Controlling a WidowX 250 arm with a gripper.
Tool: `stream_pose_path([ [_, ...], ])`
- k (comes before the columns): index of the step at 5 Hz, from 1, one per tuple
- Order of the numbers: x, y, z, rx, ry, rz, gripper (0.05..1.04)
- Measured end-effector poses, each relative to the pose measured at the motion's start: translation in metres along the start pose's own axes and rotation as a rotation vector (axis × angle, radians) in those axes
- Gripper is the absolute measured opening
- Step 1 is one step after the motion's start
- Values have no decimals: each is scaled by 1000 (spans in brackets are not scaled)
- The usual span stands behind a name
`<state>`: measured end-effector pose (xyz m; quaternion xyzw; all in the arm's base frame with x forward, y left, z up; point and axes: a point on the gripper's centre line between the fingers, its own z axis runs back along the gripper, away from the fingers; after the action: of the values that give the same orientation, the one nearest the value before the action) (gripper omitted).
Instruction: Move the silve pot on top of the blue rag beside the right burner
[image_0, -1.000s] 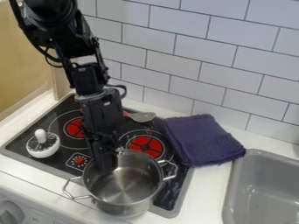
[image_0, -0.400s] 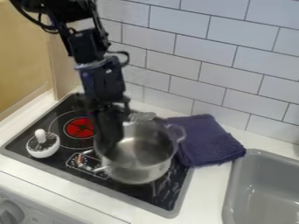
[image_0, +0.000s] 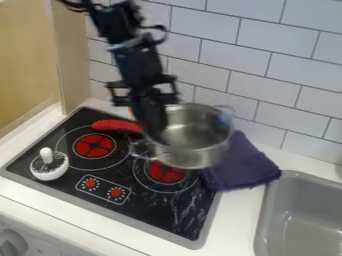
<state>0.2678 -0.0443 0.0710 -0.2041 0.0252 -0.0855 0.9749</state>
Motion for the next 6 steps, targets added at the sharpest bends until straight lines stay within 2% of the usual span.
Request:
stream_pose_path([
  [1, 28, -11, 1, 30, -4, -30, 58],
  [2, 51, -20, -11, 59, 16, -70, 58],
  [4, 93, -14, -24, 78, 29, -69, 58],
  [5, 105, -6, -32, 102, 34, -78, 58],
  [6, 108, 3, -40, 129, 41, -108, 58],
])
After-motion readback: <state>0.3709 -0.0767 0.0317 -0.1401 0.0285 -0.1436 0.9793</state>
